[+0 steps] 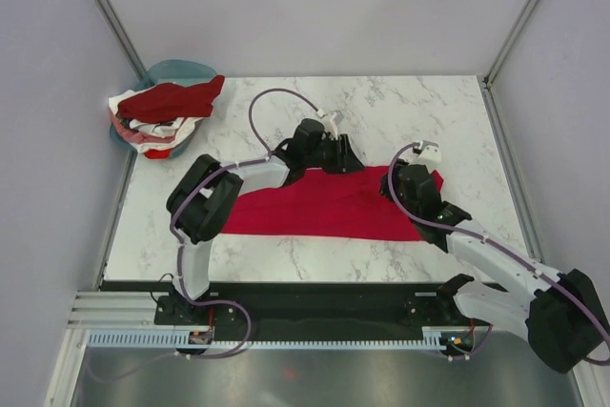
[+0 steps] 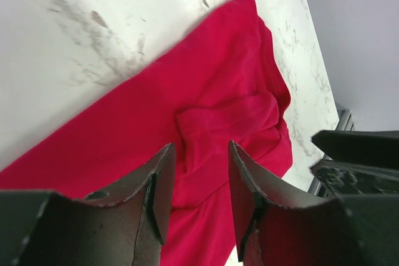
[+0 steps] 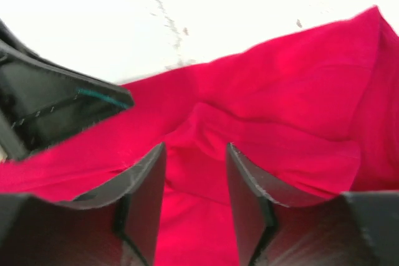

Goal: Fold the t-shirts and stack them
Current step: Fold the tshirt

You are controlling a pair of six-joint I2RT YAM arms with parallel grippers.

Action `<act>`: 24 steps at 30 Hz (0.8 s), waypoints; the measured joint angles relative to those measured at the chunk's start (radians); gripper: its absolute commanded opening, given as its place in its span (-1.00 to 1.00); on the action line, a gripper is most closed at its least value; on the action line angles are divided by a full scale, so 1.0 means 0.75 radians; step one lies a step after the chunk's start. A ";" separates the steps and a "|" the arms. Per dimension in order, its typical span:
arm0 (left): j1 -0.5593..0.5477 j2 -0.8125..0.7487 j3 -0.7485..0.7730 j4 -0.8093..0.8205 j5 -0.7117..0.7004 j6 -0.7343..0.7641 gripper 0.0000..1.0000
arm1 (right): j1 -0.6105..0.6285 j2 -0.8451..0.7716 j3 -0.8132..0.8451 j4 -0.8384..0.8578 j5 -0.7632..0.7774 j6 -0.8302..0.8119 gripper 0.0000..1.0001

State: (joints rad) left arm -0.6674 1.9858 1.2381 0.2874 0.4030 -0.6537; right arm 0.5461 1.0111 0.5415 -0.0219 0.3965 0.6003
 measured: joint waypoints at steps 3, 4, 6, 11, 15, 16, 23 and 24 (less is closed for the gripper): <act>-0.054 0.058 0.059 -0.021 0.000 0.022 -0.08 | -0.019 0.104 0.018 -0.010 0.035 0.013 -0.27; -0.069 0.079 0.080 -0.030 0.000 0.030 -0.08 | -0.029 0.135 0.023 -0.016 0.040 0.015 -0.38; -0.094 0.114 0.115 -0.047 0.000 0.042 -0.11 | -0.065 0.184 0.034 -0.026 0.041 0.021 -0.67; -0.110 0.157 0.149 -0.109 -0.008 0.057 -0.11 | -0.278 0.301 0.090 0.001 -0.071 0.032 -1.00; -0.107 0.164 0.149 -0.130 -0.018 0.065 -0.11 | -0.362 0.506 0.218 0.003 -0.188 0.037 -1.00; -0.105 0.170 0.150 -0.131 -0.018 0.065 -0.11 | -0.362 0.560 0.253 0.006 -0.220 0.037 -1.00; -0.105 0.232 0.159 -0.150 -0.022 0.064 -0.13 | -0.357 0.822 0.384 0.016 -0.369 0.037 -1.00; -0.105 0.239 0.163 -0.152 -0.019 0.064 -0.14 | -0.357 0.849 0.384 0.017 -0.389 0.037 -1.00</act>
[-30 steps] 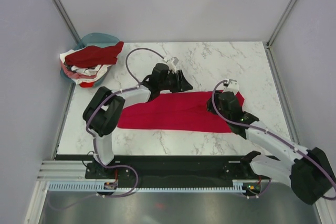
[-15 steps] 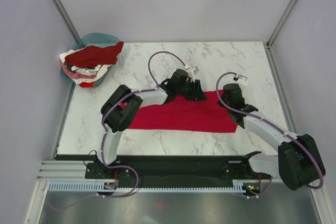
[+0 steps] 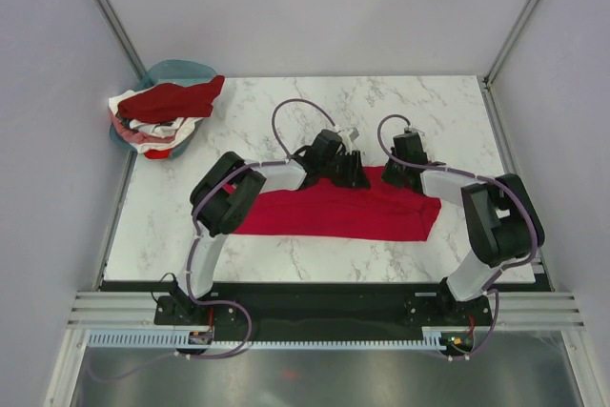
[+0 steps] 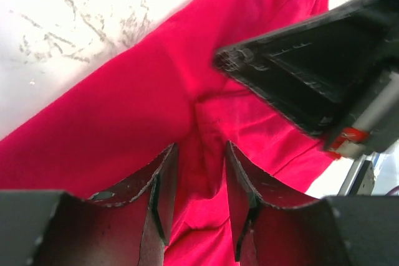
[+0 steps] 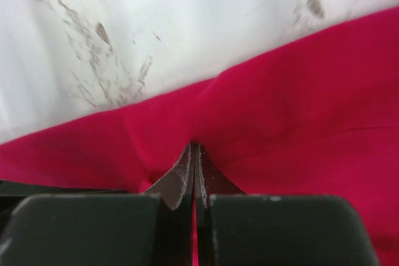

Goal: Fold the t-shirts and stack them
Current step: Fold the tshirt

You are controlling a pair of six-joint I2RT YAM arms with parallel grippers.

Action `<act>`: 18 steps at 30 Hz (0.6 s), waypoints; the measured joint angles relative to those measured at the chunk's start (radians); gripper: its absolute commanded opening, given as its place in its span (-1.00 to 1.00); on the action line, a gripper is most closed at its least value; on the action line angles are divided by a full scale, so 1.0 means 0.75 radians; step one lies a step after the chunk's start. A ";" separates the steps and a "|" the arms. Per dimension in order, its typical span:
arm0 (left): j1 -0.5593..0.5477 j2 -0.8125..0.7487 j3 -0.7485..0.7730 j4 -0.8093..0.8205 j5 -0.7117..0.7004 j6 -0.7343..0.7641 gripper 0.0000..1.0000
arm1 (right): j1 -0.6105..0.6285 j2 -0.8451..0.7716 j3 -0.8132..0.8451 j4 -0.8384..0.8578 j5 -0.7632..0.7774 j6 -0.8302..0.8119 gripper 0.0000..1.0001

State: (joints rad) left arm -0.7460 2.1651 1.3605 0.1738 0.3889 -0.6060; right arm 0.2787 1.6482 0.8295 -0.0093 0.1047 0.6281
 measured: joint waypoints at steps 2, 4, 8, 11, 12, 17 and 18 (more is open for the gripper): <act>0.000 0.003 0.009 -0.001 0.008 0.000 -0.17 | -0.001 0.048 0.006 0.019 -0.037 0.006 -1.00; -0.003 0.003 0.012 0.002 0.014 0.001 -0.18 | -0.003 0.069 0.022 0.038 -0.063 0.007 -1.00; -0.010 0.003 0.012 0.011 0.057 0.002 -0.22 | -0.005 0.098 0.025 0.094 -0.109 0.017 -1.00; -0.018 0.003 0.012 0.022 0.112 0.009 -0.26 | -0.012 0.119 0.031 0.126 -0.154 0.029 -1.00; -0.022 0.003 0.010 0.024 0.126 0.016 -0.29 | -0.016 0.126 0.033 0.135 -0.170 0.032 -1.00; -0.035 -0.001 -0.011 0.031 0.189 0.042 -0.51 | -0.023 0.133 0.034 0.152 -0.205 0.041 -1.00; -0.035 -0.003 -0.017 0.030 0.199 0.047 -0.53 | -0.026 0.133 0.034 0.152 -0.209 0.041 -1.00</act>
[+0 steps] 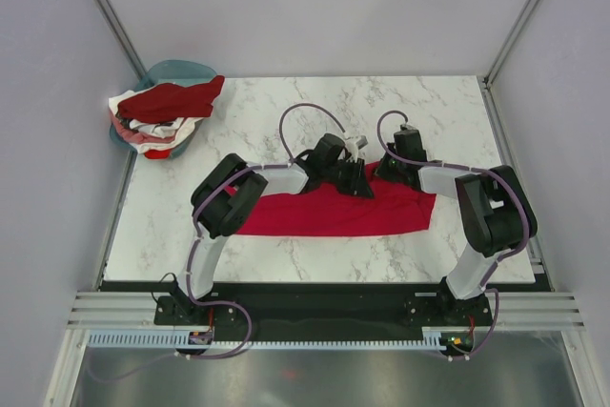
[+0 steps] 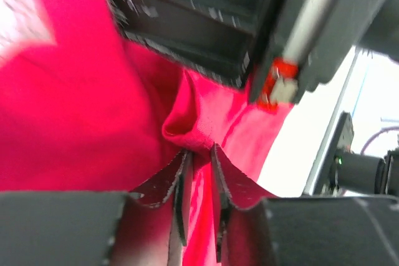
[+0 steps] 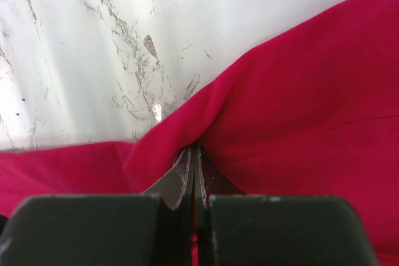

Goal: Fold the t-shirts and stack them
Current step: Fold the tshirt

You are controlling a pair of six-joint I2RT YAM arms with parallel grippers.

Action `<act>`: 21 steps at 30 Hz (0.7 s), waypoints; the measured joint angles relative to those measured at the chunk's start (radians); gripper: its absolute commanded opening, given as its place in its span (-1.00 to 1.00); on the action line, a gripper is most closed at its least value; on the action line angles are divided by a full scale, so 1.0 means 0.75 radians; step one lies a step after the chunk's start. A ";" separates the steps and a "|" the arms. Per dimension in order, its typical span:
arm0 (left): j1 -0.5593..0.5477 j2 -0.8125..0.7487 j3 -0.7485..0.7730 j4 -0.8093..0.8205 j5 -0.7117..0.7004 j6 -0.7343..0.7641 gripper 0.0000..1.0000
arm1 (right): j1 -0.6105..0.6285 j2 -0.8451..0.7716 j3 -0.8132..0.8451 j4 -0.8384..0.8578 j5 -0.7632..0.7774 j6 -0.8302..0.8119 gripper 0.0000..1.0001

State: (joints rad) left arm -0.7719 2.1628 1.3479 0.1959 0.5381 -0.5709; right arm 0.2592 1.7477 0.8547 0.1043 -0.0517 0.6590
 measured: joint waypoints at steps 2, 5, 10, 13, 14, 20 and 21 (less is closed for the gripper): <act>0.000 -0.011 -0.020 -0.007 0.033 0.014 -0.54 | -0.003 0.000 -0.001 0.000 -0.002 0.001 -1.00; -0.006 -0.055 -0.062 -0.020 0.065 0.043 -0.59 | -0.006 -0.001 -0.001 -0.001 -0.003 0.001 -1.00; -0.009 -0.176 -0.087 -0.092 0.110 0.143 -0.66 | -0.011 -0.017 -0.010 -0.014 0.008 0.001 -1.00; -0.012 -0.267 -0.119 -0.105 0.098 0.187 -0.63 | -0.015 -0.058 -0.035 -0.044 0.041 -0.001 -1.00; -0.012 -0.285 -0.119 -0.108 0.097 0.196 -0.62 | -0.016 -0.080 -0.049 -0.057 0.052 -0.002 -1.00; -0.012 -0.296 -0.117 -0.164 0.010 0.219 -0.44 | -0.019 -0.190 -0.098 -0.117 0.131 -0.007 -1.00; -0.012 -0.290 -0.107 -0.187 -0.028 0.223 -0.43 | -0.019 -0.197 -0.100 -0.120 0.140 -0.007 -1.00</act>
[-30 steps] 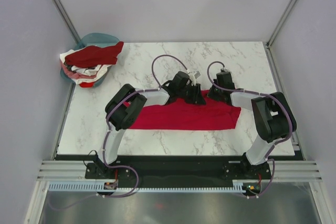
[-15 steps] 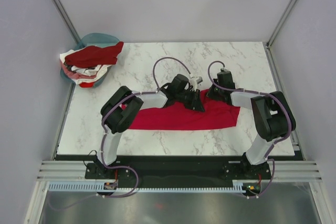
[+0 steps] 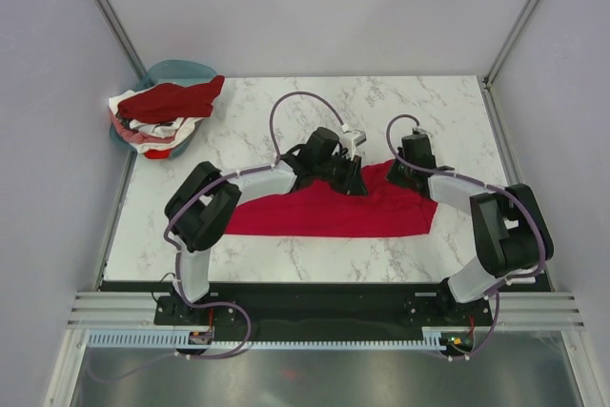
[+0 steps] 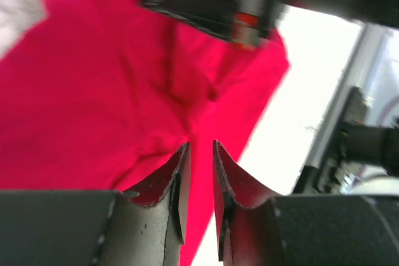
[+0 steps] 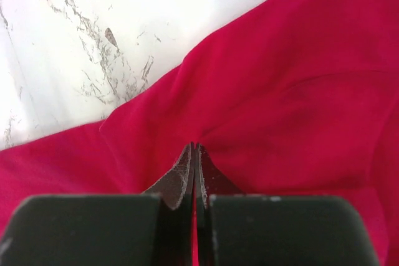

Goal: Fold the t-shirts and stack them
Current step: Fold the tshirt

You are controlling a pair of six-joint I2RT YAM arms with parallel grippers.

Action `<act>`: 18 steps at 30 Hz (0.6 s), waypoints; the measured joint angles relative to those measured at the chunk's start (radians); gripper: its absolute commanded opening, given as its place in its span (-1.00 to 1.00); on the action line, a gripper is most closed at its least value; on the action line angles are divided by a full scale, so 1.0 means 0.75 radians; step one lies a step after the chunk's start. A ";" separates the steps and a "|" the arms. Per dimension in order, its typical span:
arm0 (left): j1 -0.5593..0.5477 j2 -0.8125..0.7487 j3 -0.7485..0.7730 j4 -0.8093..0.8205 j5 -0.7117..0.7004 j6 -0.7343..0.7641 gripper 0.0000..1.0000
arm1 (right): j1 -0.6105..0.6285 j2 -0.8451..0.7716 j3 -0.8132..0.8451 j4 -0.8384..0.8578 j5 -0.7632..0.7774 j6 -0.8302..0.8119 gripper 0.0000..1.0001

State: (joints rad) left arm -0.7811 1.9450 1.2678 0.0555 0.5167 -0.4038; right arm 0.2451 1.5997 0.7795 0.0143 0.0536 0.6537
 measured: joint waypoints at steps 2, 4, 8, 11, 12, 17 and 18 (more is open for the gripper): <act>0.000 0.035 0.043 -0.039 -0.072 0.008 -0.42 | 0.003 -0.020 -0.010 -0.005 0.020 -0.003 -0.99; 0.001 0.086 0.107 -0.090 -0.136 0.014 -0.42 | 0.013 -0.050 -0.025 -0.020 0.047 -0.004 -1.00; 0.007 0.206 0.240 -0.181 -0.246 0.027 -0.41 | 0.042 -0.090 -0.044 -0.067 0.085 -0.005 -1.00; 0.016 0.255 0.281 -0.226 -0.285 0.030 -0.38 | 0.053 -0.093 -0.062 -0.089 0.101 -0.005 -1.00; 0.018 0.262 0.286 -0.234 -0.294 0.031 -0.38 | 0.053 -0.093 -0.067 -0.101 0.109 -0.005 -1.00; 0.030 0.306 0.347 -0.294 -0.331 0.033 -0.35 | 0.053 -0.151 -0.098 -0.163 0.151 0.007 -1.00; 0.032 0.314 0.363 -0.307 -0.337 0.033 -0.35 | 0.053 -0.179 -0.114 -0.172 0.158 0.011 -1.00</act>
State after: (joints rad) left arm -0.7570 2.1803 1.5398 -0.1749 0.2642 -0.3794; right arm 0.2852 1.4658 0.6941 -0.1150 0.1719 0.6621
